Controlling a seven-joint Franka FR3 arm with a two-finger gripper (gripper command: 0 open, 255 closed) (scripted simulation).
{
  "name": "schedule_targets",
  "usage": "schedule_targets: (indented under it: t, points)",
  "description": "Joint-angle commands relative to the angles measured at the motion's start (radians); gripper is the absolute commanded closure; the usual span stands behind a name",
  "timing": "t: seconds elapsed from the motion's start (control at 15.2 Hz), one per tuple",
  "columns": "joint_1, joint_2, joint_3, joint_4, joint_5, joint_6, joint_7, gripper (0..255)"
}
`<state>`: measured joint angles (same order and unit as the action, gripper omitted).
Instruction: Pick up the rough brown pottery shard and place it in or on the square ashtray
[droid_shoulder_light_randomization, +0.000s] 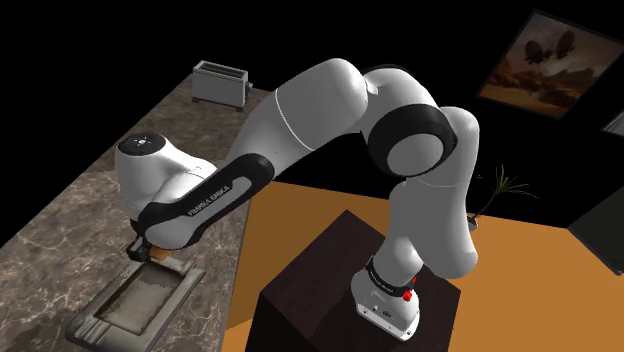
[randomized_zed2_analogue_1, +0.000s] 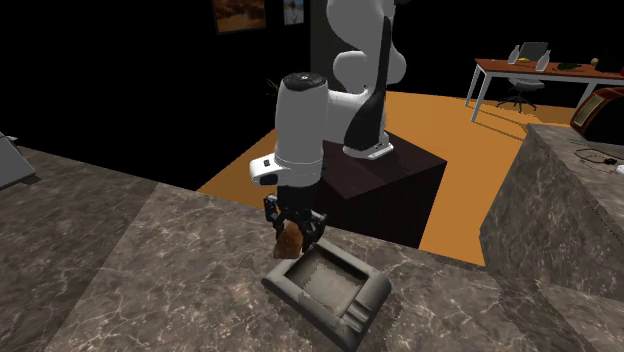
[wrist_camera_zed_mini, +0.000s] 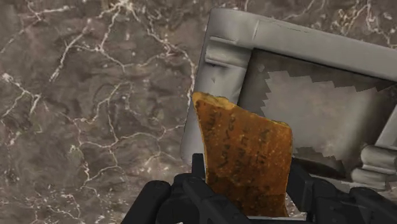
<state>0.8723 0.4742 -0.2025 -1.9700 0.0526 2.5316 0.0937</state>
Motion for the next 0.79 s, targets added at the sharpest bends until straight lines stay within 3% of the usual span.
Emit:
schedule_targets:
  t: [0.0,0.26,0.73]
  points:
    - [0.038,0.000,0.003,0.000,-0.010,-0.002,0.050,255]
    - [0.123,0.014,0.013,0.030,-0.029,-0.024,0.161,255]
    - [0.115,0.085,0.024,0.033,-0.016,0.044,0.157,255]
